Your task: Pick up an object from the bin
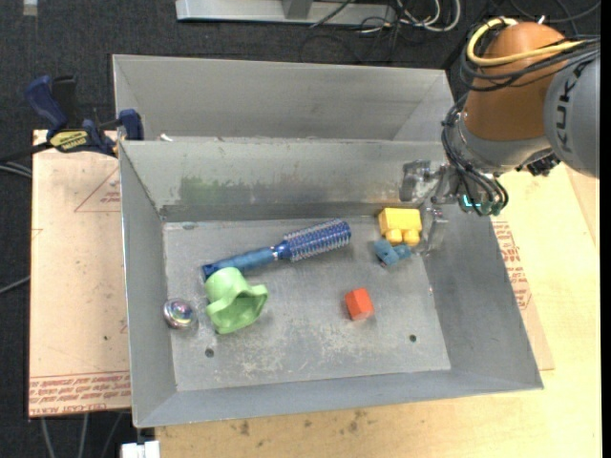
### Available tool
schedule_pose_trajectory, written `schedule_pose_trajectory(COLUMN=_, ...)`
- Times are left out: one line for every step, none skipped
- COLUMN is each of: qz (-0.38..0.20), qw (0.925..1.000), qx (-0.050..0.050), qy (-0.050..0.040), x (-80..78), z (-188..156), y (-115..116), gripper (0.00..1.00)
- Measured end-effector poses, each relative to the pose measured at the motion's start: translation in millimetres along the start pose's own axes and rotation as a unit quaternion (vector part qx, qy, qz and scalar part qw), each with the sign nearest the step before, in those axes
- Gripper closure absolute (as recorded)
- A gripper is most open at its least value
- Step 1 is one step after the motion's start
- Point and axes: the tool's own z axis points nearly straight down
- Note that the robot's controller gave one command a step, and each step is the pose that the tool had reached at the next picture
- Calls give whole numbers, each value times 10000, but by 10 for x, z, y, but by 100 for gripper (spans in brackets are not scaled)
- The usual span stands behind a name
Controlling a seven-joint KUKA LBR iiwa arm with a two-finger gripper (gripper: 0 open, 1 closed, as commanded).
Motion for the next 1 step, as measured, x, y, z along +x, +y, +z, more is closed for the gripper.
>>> schedule_pose_trajectory(qz=-986, qw=9951, qx=-4, qy=-8, x=-111, z=1026, y=122, gripper=0)
